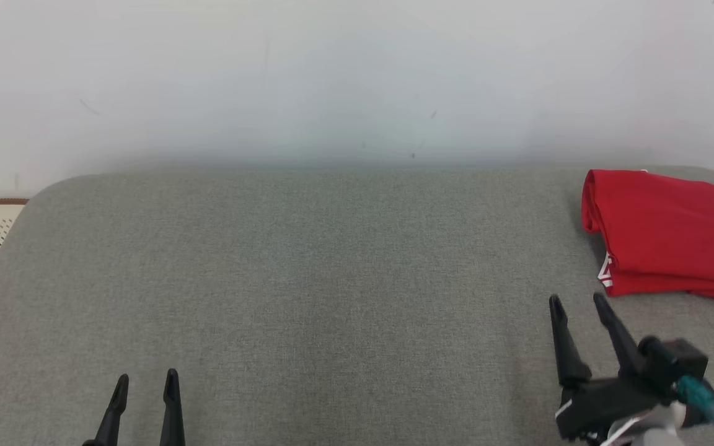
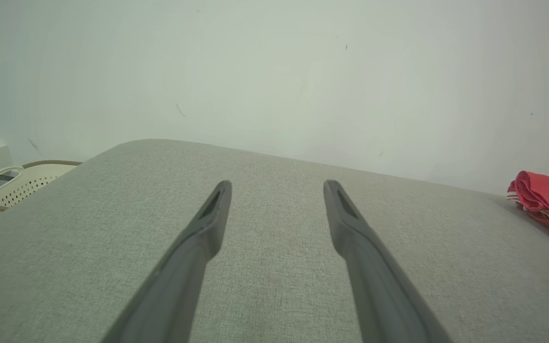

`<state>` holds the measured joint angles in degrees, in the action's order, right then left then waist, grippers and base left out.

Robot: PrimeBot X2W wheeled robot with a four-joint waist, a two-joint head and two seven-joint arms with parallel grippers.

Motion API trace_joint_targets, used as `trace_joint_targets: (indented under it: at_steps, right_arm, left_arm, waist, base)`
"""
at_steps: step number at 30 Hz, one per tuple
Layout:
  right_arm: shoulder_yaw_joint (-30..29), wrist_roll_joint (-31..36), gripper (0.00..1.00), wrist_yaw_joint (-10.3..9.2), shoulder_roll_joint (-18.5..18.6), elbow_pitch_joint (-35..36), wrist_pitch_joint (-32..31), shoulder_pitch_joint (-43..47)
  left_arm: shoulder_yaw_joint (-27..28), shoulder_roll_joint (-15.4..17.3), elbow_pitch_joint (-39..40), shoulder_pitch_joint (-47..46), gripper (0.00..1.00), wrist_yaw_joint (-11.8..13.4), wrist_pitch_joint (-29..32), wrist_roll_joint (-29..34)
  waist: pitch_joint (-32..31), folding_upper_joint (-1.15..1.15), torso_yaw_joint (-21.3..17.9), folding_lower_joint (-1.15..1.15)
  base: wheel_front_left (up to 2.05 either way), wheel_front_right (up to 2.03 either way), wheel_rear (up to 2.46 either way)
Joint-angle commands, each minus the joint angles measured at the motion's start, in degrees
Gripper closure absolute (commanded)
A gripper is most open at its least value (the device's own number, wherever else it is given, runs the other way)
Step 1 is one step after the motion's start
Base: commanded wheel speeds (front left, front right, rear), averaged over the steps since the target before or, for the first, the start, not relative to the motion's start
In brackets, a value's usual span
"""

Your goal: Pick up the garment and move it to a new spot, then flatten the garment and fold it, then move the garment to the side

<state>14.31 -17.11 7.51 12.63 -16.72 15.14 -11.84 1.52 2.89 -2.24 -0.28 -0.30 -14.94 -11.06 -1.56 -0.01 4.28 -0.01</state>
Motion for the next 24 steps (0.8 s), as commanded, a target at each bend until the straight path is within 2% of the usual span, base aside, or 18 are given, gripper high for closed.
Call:
trace_joint_targets:
  at_steps: [1, 9, 14, 24]
  right_arm:
    - [-0.32, 0.39, 0.0, -0.04, -0.69, 0.39, 0.07, 1.61]
    - [-2.46, 6.76, 0.0, -0.04, -3.38, 3.94, 0.0, 8.49]
    - [-2.72, 7.72, 0.0, -0.04, -5.2, 5.49, -0.04, 10.74]
    - [-3.51, 9.13, 0.0, -0.04, -6.16, 6.1, -0.15, 11.39]
  left_arm:
    - [0.02, 0.05, -0.21, 0.69, 0.0, 0.35, -0.19, 0.81]
    - [0.23, 0.04, -0.5, 1.66, 0.0, 0.75, -0.19, 3.04]
    - [-0.04, 0.04, -0.27, 2.55, 0.0, 1.63, -0.19, 2.53]
    - [0.19, 0.04, -0.86, 3.64, 0.0, 3.09, -0.2, 3.57]
  waist:
    - [-0.33, 0.01, 0.24, 0.01]
    - [-1.17, 0.01, 0.23, 0.01]
    - [-1.45, 0.01, 0.05, 0.01]
    - [-1.72, 0.01, -0.66, 0.01]
  base:
    - [0.0, 0.0, 0.0]
    - [0.0, 0.0, 0.0]
    - [0.0, 0.0, 0.0]
    - [0.0, 0.0, 0.0]
